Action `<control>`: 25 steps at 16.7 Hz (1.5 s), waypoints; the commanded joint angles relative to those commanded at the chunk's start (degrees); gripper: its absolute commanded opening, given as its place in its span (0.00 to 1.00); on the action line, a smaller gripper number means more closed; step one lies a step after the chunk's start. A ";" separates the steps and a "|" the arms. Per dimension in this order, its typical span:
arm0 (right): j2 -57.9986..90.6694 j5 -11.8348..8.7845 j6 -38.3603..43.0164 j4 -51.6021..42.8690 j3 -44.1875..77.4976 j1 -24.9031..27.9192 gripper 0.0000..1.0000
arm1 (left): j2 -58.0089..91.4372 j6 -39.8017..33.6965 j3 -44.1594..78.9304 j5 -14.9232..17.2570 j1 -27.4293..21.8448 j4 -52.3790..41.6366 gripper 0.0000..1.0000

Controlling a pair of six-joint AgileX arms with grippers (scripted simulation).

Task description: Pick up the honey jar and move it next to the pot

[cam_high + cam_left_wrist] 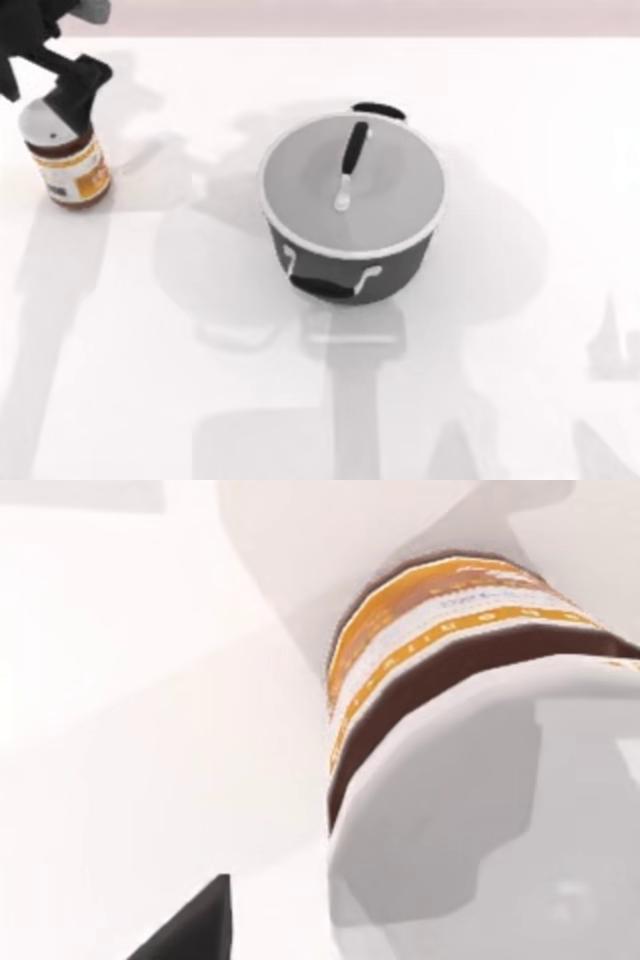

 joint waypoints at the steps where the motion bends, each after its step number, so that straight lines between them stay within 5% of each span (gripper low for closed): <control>1: 0.00 0.00 0.00 0.00 0.00 0.00 1.00 | 1.47 0.22 1.61 -0.08 0.15 -0.81 1.00; 10: 0.00 0.00 0.00 0.00 0.00 0.00 1.00 | 2.58 0.31 2.04 -0.14 0.02 -0.70 1.00; 19: 0.00 0.00 0.00 0.00 0.00 0.00 1.00 | -4.26 0.40 -21.08 -0.24 0.33 15.31 1.00; 25: 0.00 0.00 0.00 0.00 0.00 0.00 1.00 | -4.85 0.44 -23.28 -0.25 0.37 17.15 1.00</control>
